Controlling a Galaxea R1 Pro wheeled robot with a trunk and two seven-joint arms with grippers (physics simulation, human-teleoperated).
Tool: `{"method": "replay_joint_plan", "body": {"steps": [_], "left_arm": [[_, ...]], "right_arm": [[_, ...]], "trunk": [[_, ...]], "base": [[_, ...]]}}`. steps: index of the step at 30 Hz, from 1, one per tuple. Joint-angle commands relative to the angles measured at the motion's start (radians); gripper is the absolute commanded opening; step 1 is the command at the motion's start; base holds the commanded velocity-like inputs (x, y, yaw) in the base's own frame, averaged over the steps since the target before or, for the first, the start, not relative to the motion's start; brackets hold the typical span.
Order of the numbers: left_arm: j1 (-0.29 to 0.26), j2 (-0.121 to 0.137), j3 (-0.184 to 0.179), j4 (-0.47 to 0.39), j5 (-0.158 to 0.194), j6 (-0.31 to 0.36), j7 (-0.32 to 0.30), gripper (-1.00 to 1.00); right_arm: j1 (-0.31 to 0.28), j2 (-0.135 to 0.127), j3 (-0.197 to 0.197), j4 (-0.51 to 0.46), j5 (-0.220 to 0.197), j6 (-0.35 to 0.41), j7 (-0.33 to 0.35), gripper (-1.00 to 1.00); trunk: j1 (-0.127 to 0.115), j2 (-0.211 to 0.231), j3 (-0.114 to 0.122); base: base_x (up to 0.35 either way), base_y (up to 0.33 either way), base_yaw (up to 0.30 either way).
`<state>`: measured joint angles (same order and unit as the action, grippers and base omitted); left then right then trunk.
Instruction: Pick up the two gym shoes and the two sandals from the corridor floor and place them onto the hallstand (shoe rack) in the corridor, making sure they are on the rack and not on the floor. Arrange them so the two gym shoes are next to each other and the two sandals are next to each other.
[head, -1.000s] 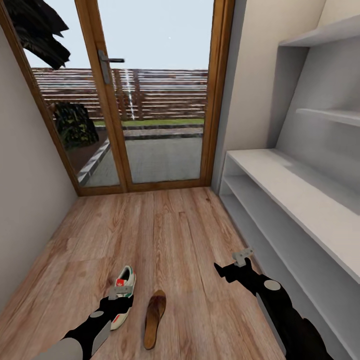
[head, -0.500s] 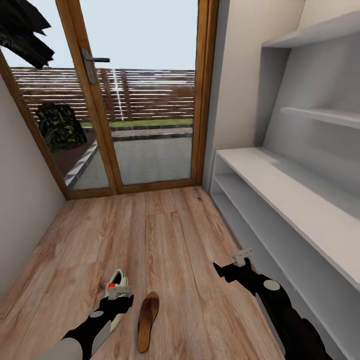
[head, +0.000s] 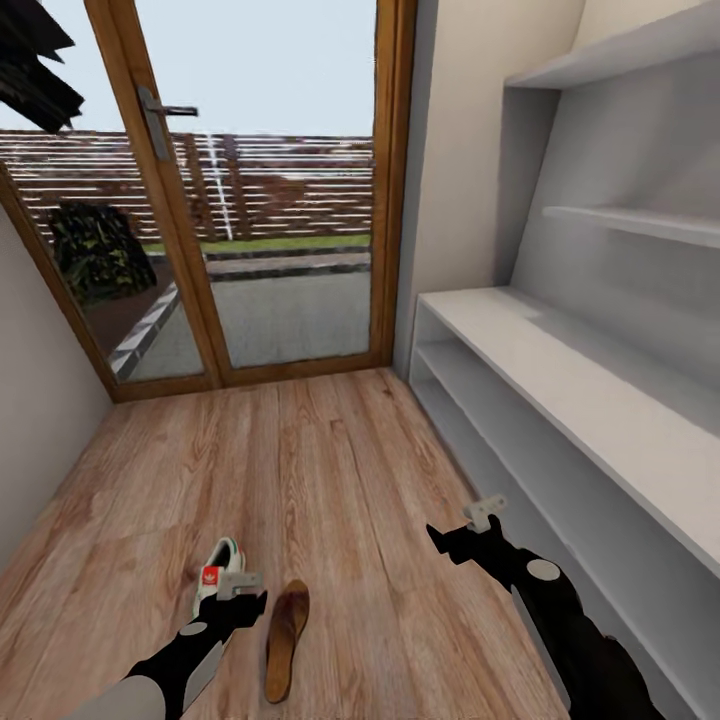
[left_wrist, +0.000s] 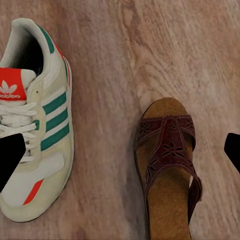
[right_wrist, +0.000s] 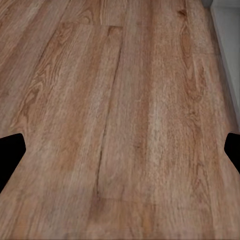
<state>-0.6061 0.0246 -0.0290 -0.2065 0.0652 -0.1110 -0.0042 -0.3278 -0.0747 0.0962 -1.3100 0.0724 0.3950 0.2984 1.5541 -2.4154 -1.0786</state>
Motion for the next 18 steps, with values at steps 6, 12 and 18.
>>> {"method": "replay_joint_plan", "body": {"steps": [6, 12, 18], "left_arm": [[-0.001, 0.000, -0.003, 0.001, 0.007, -0.004, 0.001, 1.00], [-0.001, 0.000, -0.003, 0.001, 0.007, -0.003, 0.000, 1.00], [-0.001, -0.001, -0.003, -0.001, 0.007, -0.002, 0.000, 1.00]], "right_arm": [[0.000, 0.000, 0.000, -0.002, 0.007, 0.005, 0.004, 1.00], [0.000, 0.010, 0.000, -0.004, 0.006, 0.005, 0.004, 1.00], [-0.001, 0.034, -0.002, -0.006, 0.006, 0.008, 0.003, 1.00]], "trunk": [[0.023, -0.043, -0.028], [0.046, -0.085, -0.056], [0.049, -0.086, -0.089]], "base": [[0.000, 0.000, -0.001], [0.000, 0.000, 0.000], [0.000, 0.000, 0.000]]}}
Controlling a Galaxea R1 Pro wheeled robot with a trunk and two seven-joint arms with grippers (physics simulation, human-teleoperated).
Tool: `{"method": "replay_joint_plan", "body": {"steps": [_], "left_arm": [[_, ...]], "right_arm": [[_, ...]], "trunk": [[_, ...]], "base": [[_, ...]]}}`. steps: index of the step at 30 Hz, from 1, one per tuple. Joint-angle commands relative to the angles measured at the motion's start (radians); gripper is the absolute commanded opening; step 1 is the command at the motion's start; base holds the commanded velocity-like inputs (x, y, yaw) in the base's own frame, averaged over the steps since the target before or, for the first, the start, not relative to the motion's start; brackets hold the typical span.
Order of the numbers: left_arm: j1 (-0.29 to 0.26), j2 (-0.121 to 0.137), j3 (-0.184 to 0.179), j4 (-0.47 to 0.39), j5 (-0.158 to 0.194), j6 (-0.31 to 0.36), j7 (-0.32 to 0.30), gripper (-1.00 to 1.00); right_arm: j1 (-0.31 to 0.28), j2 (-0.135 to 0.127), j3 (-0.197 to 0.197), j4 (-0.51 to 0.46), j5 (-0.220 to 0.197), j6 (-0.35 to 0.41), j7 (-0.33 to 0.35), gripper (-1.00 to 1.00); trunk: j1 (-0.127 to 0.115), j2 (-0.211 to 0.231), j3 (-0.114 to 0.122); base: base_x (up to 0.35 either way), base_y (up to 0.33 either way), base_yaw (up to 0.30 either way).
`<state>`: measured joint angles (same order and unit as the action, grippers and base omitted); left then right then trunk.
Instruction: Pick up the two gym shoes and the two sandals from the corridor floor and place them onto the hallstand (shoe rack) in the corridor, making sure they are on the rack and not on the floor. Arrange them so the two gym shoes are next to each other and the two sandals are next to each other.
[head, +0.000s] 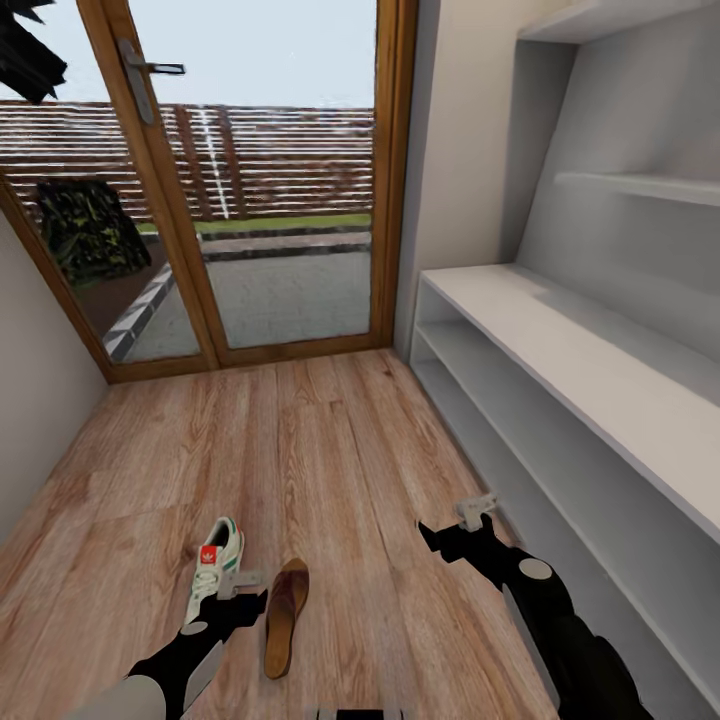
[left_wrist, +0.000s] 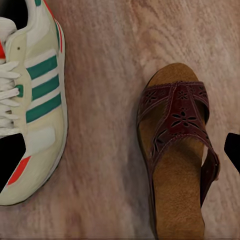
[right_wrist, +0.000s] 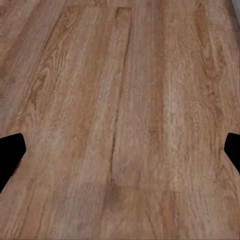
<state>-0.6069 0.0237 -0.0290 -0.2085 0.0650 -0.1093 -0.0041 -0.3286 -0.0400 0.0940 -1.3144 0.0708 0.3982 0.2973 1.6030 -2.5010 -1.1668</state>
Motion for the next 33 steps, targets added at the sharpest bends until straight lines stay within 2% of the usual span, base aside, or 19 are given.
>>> {"method": "replay_joint_plan", "body": {"steps": [1, 7, 10, 13, 14, 18, 26, 30, 31, 33], "left_arm": [[-0.001, 0.000, -0.003, 0.000, 0.007, -0.003, 0.000, 1.00], [-0.001, -0.002, -0.003, -0.002, 0.007, -0.003, 0.000, 1.00], [-0.001, -0.002, -0.003, -0.005, 0.007, -0.003, 0.000, 1.00], [-0.001, -0.002, -0.004, -0.007, 0.007, -0.003, 0.000, 1.00], [-0.001, -0.002, -0.003, -0.007, 0.007, -0.003, 0.000, 1.00], [-0.001, -0.001, -0.003, -0.009, 0.008, -0.003, 0.000, 1.00], [-0.001, -0.001, -0.005, -0.009, 0.006, -0.001, 0.000, 1.00], [-0.001, -0.001, -0.005, -0.009, 0.007, -0.002, 0.000, 1.00], [-0.001, -0.001, -0.005, -0.010, 0.008, -0.001, 0.000, 1.00], [-0.001, -0.001, -0.004, -0.010, 0.008, -0.001, 0.000, 1.00]], "right_arm": [[-0.004, 0.018, 0.000, -0.016, 0.008, 0.007, 0.003, 1.00], [-0.018, 0.042, 0.000, -0.102, 0.008, 0.025, 0.001, 1.00], [-0.022, 0.054, 0.000, -0.138, 0.008, 0.056, 0.002, 1.00], [-0.028, 0.077, 0.001, -0.154, 0.008, 0.084, 0.003, 1.00], [-0.032, 0.098, 0.001, -0.159, 0.007, 0.094, 0.003, 1.00], [-0.035, 0.127, 0.001, -0.164, 0.007, 0.101, 0.003, 1.00], [-0.054, 0.153, 0.002, -0.172, 0.006, 0.105, 0.004, 1.00], [-0.076, 0.185, 0.003, -0.171, 0.006, 0.106, 0.004, 1.00], [-0.092, 0.215, 0.005, -0.170, 0.006, 0.107, 0.003, 1.00], [-0.095, 0.215, 0.005, -0.169, 0.006, 0.107, 0.003, 1.00]], "trunk": [[0.000, -0.001, -0.006], [0.003, -0.002, -0.039], [0.004, -0.003, -0.056], [0.004, -0.003, -0.060], [0.004, -0.003, -0.061], [0.004, -0.003, -0.064], [0.004, -0.003, -0.065], [0.004, -0.003, -0.065], [0.005, -0.003, -0.068], [0.006, -0.003, -0.076]], "base": [[0.000, 0.000, 0.000], [0.000, 0.000, 0.000], [0.000, 0.000, 0.000], [0.000, 0.000, 0.000], [0.000, 0.000, 0.000], [0.000, 0.000, 0.000], [0.000, 0.000, 0.000], [0.000, 0.000, 0.000], [0.000, 0.000, 0.000], [0.000, 0.000, 0.000]]}}
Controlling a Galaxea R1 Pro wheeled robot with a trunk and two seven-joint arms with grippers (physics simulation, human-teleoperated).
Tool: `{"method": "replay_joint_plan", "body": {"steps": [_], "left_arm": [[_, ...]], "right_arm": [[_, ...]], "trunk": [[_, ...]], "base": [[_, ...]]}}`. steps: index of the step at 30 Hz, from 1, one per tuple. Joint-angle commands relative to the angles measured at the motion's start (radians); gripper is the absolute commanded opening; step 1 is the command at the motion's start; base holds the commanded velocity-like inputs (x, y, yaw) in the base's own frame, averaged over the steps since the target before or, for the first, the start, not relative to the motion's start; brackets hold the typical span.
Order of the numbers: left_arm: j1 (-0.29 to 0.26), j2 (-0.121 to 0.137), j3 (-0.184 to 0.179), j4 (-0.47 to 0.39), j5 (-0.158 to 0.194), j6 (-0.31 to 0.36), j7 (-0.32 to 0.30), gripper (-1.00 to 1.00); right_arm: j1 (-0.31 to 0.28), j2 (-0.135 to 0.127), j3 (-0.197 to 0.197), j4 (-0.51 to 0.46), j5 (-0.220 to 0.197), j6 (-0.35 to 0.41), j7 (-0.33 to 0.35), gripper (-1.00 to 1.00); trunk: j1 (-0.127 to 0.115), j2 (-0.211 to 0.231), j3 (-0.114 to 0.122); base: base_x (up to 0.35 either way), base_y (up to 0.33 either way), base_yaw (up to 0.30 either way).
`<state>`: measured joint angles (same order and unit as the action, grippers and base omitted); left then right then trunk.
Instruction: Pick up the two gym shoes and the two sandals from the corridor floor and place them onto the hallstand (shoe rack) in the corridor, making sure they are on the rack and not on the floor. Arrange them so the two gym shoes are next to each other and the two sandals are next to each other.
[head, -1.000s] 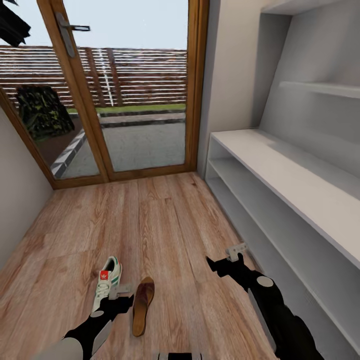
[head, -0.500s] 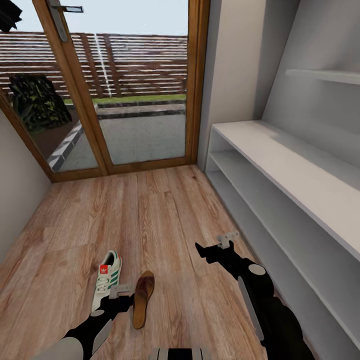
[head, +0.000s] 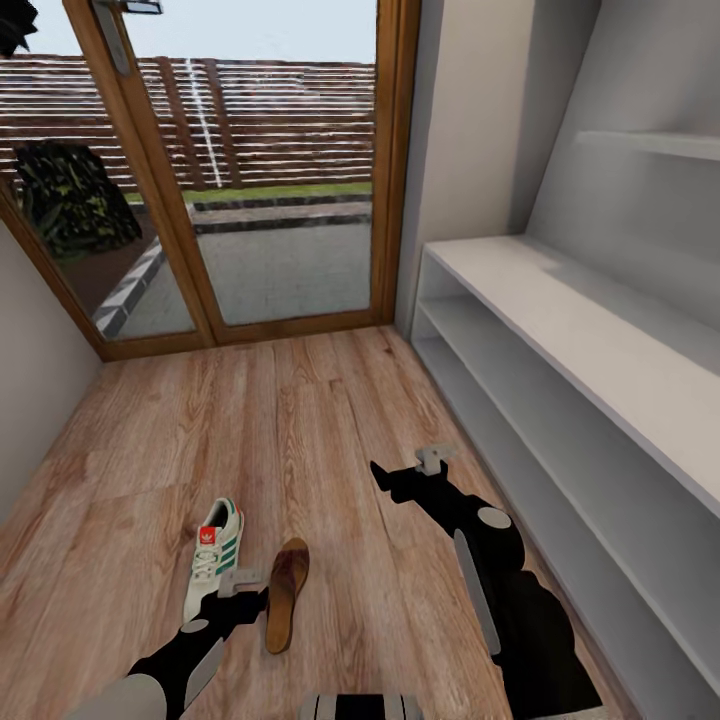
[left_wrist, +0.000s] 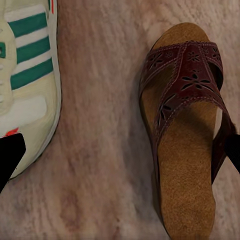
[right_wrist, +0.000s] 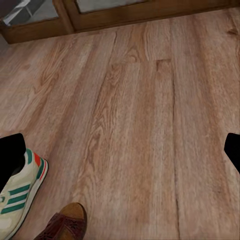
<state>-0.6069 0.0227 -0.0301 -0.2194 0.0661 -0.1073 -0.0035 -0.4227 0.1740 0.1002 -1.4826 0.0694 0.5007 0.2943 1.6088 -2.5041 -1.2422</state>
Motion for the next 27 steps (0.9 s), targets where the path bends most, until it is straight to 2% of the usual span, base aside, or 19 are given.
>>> {"method": "replay_joint_plan", "body": {"steps": [1, 8, 22, 27], "left_arm": [[-0.001, 0.000, -0.004, 0.000, 0.008, -0.003, 0.000, 1.00], [-0.001, -0.003, -0.002, 0.000, 0.009, -0.003, 0.000, 1.00], [-0.001, -0.006, -0.002, -0.002, 0.006, -0.006, 0.006, 1.00], [-0.001, -0.016, -0.001, -0.003, 0.008, -0.006, 0.059, 1.00]], "right_arm": [[-0.003, 0.001, -0.001, -0.002, 0.007, 0.004, 0.007, 1.00], [-0.006, 0.001, -0.001, -0.004, 0.006, 0.003, 0.008, 1.00], [-0.007, 0.001, 0.013, -0.004, 0.004, 0.002, 0.009, 1.00], [-0.007, 0.001, 0.017, -0.003, -0.006, 0.002, 0.009, 1.00]], "trunk": [[0.000, -0.001, -0.005], [0.003, -0.002, -0.032], [0.003, -0.002, -0.046], [0.003, -0.002, -0.047]], "base": [[0.000, 0.000, 0.000], [0.000, 0.000, 0.000], [0.000, 0.000, 0.000], [0.000, 0.000, 0.000]]}}
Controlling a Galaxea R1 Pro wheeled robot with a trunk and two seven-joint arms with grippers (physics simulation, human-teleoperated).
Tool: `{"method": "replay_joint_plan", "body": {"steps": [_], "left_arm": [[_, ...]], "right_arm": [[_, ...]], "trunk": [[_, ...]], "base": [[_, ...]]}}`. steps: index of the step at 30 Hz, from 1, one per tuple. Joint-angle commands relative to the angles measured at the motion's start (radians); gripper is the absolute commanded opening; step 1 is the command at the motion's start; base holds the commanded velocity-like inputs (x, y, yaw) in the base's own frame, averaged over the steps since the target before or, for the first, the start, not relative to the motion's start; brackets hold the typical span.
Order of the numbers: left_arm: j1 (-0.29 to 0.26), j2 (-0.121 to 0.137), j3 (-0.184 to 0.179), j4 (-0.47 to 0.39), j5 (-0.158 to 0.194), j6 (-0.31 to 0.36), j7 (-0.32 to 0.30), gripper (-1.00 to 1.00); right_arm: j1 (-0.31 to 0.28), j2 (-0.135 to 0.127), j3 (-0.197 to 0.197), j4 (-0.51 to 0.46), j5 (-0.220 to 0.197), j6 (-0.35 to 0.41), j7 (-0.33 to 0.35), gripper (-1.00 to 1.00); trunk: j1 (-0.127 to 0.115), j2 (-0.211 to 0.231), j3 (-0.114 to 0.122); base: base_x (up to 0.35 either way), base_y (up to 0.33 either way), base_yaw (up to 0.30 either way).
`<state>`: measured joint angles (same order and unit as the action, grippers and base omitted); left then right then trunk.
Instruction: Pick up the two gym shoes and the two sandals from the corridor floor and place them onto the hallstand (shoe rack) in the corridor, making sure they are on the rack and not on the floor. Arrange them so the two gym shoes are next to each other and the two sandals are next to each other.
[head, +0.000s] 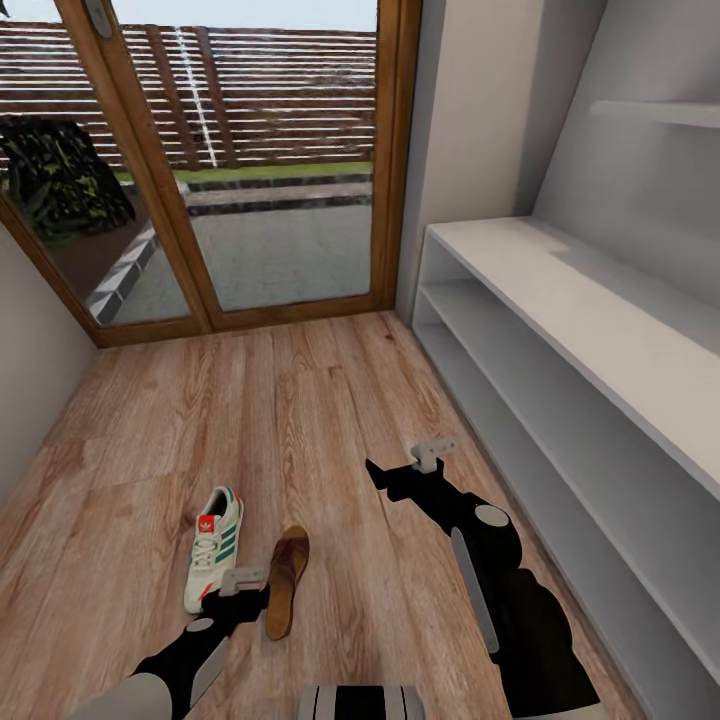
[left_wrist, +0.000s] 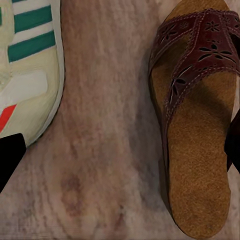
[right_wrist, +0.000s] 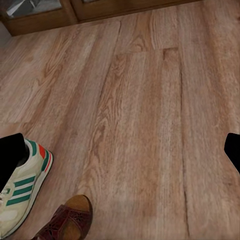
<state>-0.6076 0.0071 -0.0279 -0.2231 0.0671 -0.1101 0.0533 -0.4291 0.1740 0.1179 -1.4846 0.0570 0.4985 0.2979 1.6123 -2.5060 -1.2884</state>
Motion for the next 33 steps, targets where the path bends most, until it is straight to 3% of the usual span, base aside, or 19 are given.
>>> {"method": "replay_joint_plan", "body": {"steps": [1, 6, 7, 11, 22, 33], "left_arm": [[0.000, -0.002, -0.003, 0.001, 0.007, -0.003, 0.008, 1.00], [-0.001, -0.020, -0.002, 0.001, 0.006, -0.003, 0.022, 1.00], [-0.001, -0.040, -0.003, 0.002, 0.005, -0.003, 0.031, 1.00], [-0.001, -0.055, -0.005, 0.002, 0.006, -0.002, 0.055, 1.00], [-0.001, -0.059, -0.004, 0.001, 0.008, -0.003, 0.063, 1.00], [-0.001, -0.059, -0.003, 0.001, 0.008, -0.003, 0.063, 1.00]], "right_arm": [[0.000, 0.001, -0.001, -0.002, 0.005, 0.005, 0.006, 1.00], [0.000, 0.001, -0.002, -0.009, 0.004, 0.005, 0.006, 1.00], [0.000, 0.001, -0.004, -0.012, 0.005, 0.005, 0.005, 1.00], [0.000, 0.001, -0.009, -0.014, 0.006, 0.005, 0.005, 1.00], [0.000, 0.001, -0.010, -0.014, 0.005, 0.005, 0.004, 1.00], [0.000, 0.001, -0.009, -0.014, 0.004, 0.005, 0.004, 1.00]], "trunk": [[0.000, 0.000, -0.001], [0.000, 0.000, -0.001], [0.000, -0.001, -0.005], [0.002, -0.001, -0.020], [0.003, -0.002, -0.039], [0.003, -0.002, -0.044]], "base": [[0.000, 0.000, 0.000], [0.000, 0.000, 0.000], [0.000, 0.000, 0.000], [0.000, 0.000, 0.000], [0.000, 0.000, -0.045], [0.000, 0.000, -0.112]]}}
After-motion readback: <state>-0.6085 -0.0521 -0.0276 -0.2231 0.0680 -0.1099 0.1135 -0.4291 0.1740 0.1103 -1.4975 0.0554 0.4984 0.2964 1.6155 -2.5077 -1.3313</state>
